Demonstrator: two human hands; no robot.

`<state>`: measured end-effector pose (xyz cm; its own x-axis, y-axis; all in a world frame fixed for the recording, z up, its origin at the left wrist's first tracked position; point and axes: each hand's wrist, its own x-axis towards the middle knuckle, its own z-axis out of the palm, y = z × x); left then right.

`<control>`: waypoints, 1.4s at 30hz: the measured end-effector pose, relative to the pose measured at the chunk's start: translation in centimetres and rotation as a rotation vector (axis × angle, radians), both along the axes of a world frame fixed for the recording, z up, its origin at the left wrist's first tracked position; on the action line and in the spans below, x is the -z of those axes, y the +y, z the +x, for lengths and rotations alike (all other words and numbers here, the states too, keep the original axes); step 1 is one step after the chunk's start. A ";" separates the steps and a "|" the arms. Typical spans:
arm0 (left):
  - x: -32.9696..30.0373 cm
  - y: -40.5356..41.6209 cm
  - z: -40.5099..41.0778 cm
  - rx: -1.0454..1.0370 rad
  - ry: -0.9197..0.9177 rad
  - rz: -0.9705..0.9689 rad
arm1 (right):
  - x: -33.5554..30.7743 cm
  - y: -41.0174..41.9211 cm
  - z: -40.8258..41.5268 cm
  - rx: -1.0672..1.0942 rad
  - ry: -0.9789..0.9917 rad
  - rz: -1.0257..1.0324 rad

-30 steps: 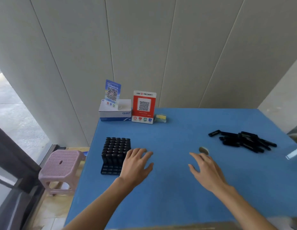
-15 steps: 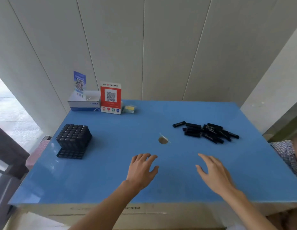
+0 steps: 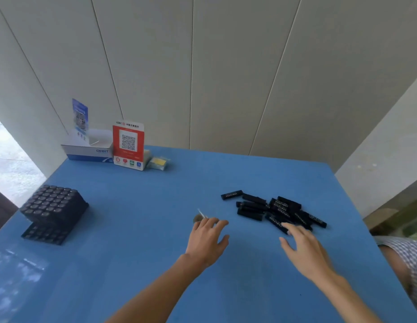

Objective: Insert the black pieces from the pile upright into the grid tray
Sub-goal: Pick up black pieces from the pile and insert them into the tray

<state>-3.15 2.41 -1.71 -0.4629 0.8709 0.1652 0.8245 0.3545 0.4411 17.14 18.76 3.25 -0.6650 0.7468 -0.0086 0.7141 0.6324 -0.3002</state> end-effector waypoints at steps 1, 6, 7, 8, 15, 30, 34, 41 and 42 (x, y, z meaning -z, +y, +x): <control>0.2 1.1 0.0 -0.001 -0.004 -0.007 | 0.2 1.0 0.0 0.000 -0.002 -0.003; 1.2 5.8 0.2 -0.003 0.008 -0.013 | 1.2 5.8 0.3 -0.011 0.006 -0.004; 1.3 6.4 0.5 -0.010 0.007 -0.018 | 1.4 6.5 0.5 -0.019 -0.006 -0.004; 1.5 7.0 0.7 -0.015 0.000 -0.019 | 1.5 7.2 0.7 -0.034 -0.018 -0.005; 2.8 10.1 2.9 -0.080 0.056 -0.029 | 3.2 10.5 0.5 -0.199 -0.001 -0.013; 2.7 11.0 7.8 -0.295 0.164 -0.138 | 4.8 11.1 -0.3 -0.463 -0.050 0.098; 3.2 10.8 8.5 -0.303 0.112 -0.098 | 5.1 11.8 0.2 -0.457 -0.036 0.064; 3.3 10.5 8.7 -0.216 0.067 -0.098 | 4.6 12.2 0.1 -0.439 -0.087 0.003; 3.5 10.5 8.7 -0.208 0.074 -0.108 | 4.5 12.3 0.1 -0.439 -0.073 -0.002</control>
